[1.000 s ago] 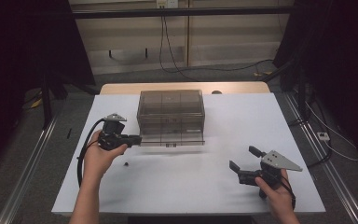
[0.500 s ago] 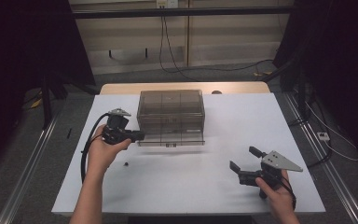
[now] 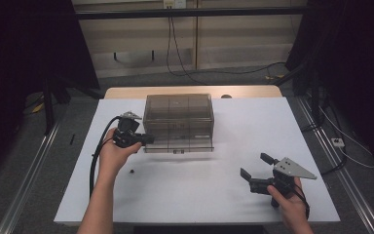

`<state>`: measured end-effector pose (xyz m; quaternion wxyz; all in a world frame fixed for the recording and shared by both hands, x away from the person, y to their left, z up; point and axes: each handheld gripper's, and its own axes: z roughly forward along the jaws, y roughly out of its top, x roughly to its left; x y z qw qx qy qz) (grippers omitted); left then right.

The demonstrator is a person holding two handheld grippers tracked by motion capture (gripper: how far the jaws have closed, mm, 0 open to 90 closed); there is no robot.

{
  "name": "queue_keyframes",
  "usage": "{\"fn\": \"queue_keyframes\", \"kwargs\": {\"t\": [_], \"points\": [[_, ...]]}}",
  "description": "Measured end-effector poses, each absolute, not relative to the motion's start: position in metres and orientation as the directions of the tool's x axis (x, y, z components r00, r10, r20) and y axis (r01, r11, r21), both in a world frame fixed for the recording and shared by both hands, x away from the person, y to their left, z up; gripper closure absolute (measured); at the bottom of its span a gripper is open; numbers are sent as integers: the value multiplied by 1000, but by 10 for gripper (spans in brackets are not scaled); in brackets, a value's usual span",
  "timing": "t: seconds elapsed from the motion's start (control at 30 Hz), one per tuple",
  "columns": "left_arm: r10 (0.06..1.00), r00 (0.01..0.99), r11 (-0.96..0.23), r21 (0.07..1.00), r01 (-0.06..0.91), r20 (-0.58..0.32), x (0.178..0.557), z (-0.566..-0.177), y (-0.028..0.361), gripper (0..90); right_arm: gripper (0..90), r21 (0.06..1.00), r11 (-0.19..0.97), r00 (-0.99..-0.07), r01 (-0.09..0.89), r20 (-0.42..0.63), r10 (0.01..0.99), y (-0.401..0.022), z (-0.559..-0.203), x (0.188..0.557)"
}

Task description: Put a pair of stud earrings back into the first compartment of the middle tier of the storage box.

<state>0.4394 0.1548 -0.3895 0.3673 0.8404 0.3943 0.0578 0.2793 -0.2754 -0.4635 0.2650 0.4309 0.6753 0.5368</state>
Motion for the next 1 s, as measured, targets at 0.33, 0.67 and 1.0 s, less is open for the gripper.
{"fn": "queue_keyframes", "kwargs": {"t": [0.33,0.67,1.0], "points": [[714,676,-422,660,622,-180,447,-395,154,806,42,953,44,-489,301,115,864,-274,-464,279],[720,672,-420,662,621,-175,451,-398,155,765,42,953,43,-489,300,115,865,-274,-464,279],[714,681,-424,674,605,-163,445,-391,159,644,42,953,54,-492,298,105,864,-275,-464,279]]}}
